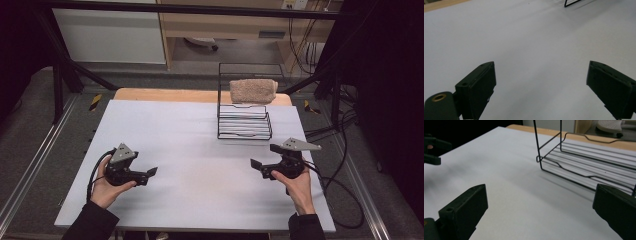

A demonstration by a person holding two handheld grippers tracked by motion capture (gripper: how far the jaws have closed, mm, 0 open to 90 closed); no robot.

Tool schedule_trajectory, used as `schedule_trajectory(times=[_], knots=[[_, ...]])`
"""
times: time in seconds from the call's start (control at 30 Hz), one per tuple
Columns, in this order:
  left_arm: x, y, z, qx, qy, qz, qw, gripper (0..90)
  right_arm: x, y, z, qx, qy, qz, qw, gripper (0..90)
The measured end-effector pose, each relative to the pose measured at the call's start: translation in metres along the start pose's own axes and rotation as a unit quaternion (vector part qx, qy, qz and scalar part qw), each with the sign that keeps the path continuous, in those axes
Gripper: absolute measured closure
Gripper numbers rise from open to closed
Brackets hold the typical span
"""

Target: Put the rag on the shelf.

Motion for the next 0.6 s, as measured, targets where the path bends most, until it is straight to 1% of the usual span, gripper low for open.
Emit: schedule_trajectory(times=[0.17,0.3,0.4,0.47,0.57,0.6], knots=[[0.004,0.0,-0.017,0.003,0.001,0.002,1.0,8.2,-0.005,-0.002,-0.024,0.017,-0.007,0.002,0.9998,0.5],[0.007,0.001,-0.025,0.004,0.003,0.003,1.0,8.0,-0.011,-0.003,-0.043,0.031,-0.015,0.003,0.9994,0.5],[0.009,0.0,-0.031,0.005,0.003,0.0,1.0,6.8,-0.014,-0.002,-0.057,0.039,-0.012,0.006,0.9991,0.5],[0.009,-0.001,-0.034,0.006,0.001,0.0,1.0,6.4,-0.017,-0.001,-0.064,0.043,-0.013,0.005,0.999,0.5],[0.009,-0.003,-0.038,0.007,-0.001,-0.002,1.0,6.4,-0.019,0.001,-0.07,0.043,-0.023,0.006,0.9988,0.5],[0.009,-0.004,-0.039,0.01,-0.002,-0.003,0.9999,6.4,-0.02,0.002,-0.072,0.044,-0.021,0.004,0.9988,0.6]])
Point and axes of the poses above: each handheld gripper's, and its own axes: y roughly backward along the jaws, z roughly out of its top, x roughly to its left, the point moved 5 cm from there along -y, roughly forward along the jaws, and after that the axes turned 6 degrees about x, right-handed, at the moved point
